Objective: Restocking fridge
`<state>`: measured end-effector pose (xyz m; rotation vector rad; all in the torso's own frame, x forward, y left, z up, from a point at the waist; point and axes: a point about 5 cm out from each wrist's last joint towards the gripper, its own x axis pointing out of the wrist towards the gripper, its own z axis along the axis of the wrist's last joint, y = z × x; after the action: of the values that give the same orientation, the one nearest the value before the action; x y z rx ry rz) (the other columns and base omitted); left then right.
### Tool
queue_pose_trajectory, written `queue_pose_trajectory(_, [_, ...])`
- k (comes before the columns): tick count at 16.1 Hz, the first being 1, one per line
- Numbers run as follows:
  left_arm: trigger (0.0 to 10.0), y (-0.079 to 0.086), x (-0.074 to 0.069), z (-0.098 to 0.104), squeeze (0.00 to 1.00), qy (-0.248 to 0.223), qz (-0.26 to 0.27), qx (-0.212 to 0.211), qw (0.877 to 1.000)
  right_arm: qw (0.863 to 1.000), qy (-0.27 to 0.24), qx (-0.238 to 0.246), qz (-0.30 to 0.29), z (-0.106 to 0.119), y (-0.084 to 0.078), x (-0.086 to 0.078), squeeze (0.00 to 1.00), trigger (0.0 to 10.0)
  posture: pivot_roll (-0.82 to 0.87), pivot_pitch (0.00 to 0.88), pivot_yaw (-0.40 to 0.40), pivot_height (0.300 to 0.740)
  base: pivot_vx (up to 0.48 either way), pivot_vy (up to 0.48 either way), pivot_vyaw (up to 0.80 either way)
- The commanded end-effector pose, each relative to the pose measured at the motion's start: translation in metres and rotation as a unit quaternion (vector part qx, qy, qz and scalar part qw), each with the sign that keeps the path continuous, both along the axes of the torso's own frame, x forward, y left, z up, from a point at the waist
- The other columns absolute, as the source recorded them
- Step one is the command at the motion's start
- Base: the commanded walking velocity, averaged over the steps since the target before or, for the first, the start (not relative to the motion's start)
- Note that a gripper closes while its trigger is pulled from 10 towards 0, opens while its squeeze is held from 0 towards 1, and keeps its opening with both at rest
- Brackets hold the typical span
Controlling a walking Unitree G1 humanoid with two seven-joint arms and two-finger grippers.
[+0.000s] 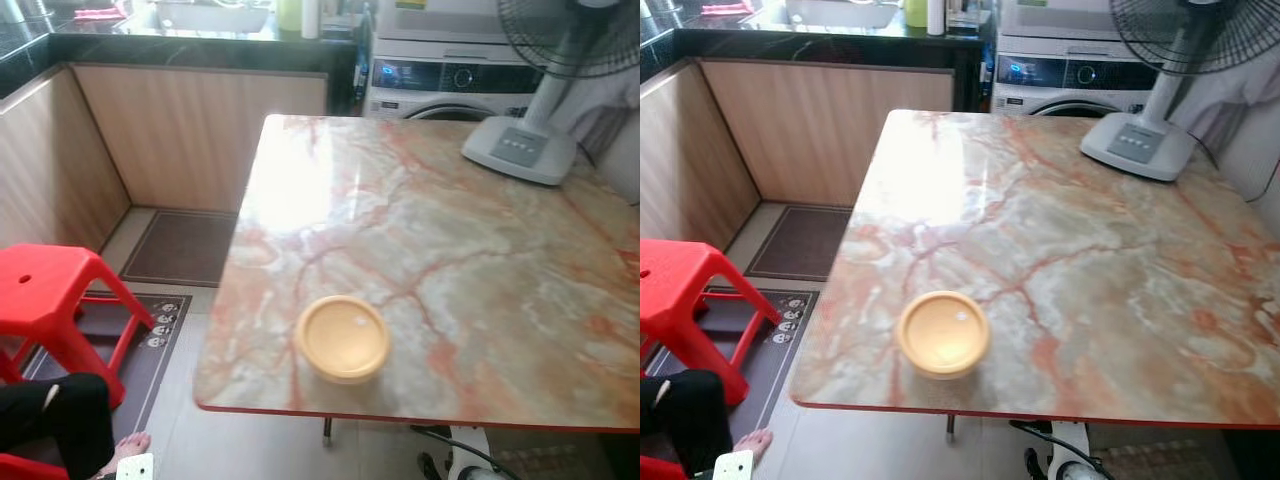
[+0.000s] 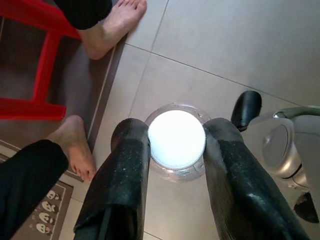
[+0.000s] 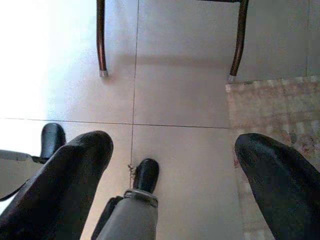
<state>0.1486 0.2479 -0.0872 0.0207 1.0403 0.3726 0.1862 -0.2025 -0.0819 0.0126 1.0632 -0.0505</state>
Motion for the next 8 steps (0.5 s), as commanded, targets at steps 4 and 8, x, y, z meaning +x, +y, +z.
queue_pose_trajectory(4, [10.0,-0.0023,-0.0027,-0.0018,0.00,0.006,-0.002,-0.005,1.000,1.000,-0.002,-0.005,0.001,0.0014,-0.0045,0.0012,0.00,10.0,0.12,0.000,-0.046,0.740,0.000,0.267,0.00])
queue_pose_trajectory(8, [10.0,-0.0033,-0.0028,-0.0022,0.00,0.007,0.002,-0.008,1.000,1.000,-0.001,-0.007,0.005,0.0017,-0.0053,0.0014,0.00,10.0,0.12,0.000,-0.050,0.740,0.000,0.266,0.00])
